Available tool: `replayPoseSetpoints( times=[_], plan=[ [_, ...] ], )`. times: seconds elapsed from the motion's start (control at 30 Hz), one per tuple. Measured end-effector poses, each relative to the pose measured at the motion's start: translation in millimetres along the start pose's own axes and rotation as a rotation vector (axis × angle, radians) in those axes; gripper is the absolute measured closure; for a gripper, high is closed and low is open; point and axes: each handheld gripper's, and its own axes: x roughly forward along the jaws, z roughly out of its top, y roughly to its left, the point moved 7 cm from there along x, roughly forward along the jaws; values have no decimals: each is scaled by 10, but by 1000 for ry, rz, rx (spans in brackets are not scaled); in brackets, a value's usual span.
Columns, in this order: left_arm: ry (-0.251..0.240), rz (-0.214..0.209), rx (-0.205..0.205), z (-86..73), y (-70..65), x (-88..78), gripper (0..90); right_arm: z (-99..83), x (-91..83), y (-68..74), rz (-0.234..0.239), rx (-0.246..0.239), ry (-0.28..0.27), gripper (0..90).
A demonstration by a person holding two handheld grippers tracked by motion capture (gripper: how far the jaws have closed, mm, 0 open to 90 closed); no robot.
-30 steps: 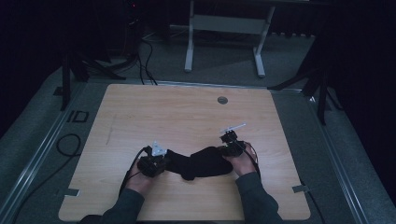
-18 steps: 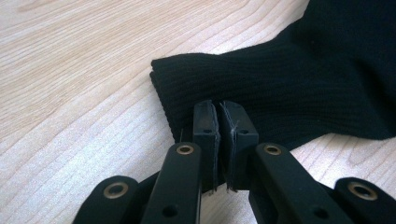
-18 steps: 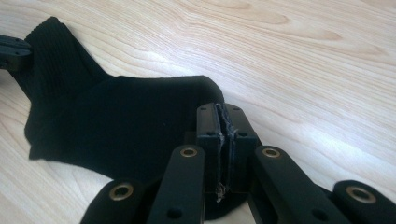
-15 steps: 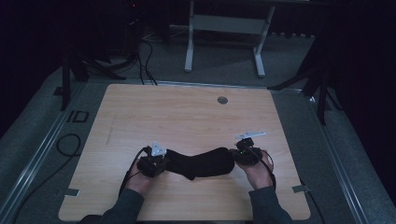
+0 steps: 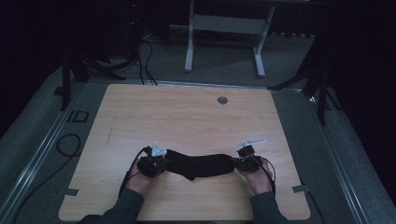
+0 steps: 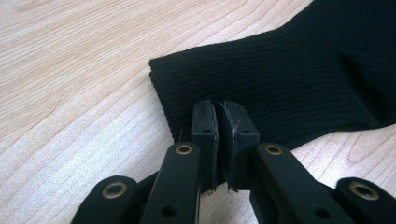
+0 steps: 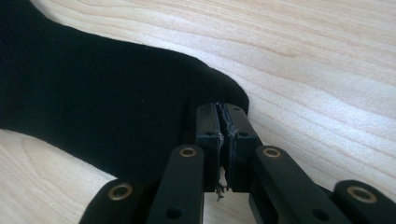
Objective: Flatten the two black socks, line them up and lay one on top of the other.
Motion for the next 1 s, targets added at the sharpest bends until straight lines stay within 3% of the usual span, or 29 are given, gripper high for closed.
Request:
replayPoseSetpoints(
  times=[0.5,0.73,0.8,0.87,1.0],
  plan=[
    [1,28,17,13,-17,8,826,28,114,21,4,-6,-46,845],
    [-3,43,2,22,15,12,820,80,164,22,15,-4,-72,839],
    [-3,48,0,22,23,11,817,94,168,15,17,3,-81,787],
    [-2,49,-1,22,27,9,812,113,139,3,15,12,-94,669],
    [-3,55,-7,22,31,6,801,182,-26,-13,56,38,-155,556]
  ],
)
